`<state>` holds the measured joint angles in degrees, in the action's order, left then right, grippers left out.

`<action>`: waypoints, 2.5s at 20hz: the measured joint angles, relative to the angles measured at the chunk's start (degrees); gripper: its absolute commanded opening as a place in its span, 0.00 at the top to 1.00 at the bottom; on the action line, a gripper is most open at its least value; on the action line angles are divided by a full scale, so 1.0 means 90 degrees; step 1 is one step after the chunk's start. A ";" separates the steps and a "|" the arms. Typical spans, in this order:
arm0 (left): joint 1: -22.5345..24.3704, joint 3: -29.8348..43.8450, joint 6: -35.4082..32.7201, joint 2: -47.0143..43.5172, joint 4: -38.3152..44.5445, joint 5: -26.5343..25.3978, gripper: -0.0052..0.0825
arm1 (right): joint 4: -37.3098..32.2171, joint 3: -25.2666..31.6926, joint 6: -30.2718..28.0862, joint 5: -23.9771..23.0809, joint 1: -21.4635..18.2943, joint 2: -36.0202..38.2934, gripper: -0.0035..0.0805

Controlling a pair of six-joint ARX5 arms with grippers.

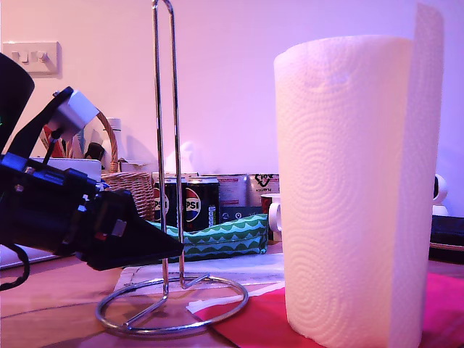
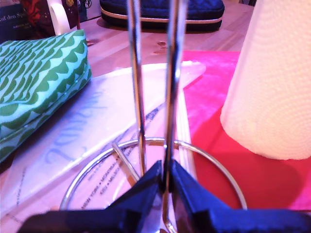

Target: Insert the paper towel roll into the metallic stand.

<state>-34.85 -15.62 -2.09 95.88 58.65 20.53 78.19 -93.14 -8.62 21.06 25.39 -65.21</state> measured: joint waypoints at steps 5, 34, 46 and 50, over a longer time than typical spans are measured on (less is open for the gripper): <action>0.0000 -0.0002 0.0000 0.0000 -0.0012 0.0000 0.97 | 0.0012 -0.0129 0.0340 -0.1018 0.0957 -0.1086 0.51; 0.0000 -0.0039 -0.0002 0.0000 -0.0095 -0.0005 0.97 | 0.0068 0.0935 0.1321 -0.1911 0.2195 -0.2526 0.50; 0.0000 -0.0039 -0.0005 0.0000 -0.0109 -0.0005 0.97 | 0.0080 -0.0068 0.1166 -0.1360 0.2191 -0.2521 0.47; 0.0000 -0.0039 -0.0005 0.0000 -0.0109 -0.0005 0.97 | 0.0080 -0.0068 0.1166 -0.1287 0.2239 -0.2521 0.47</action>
<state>-34.85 -15.97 -2.13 95.88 57.67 20.49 78.91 -93.76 1.87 9.48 45.54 -87.90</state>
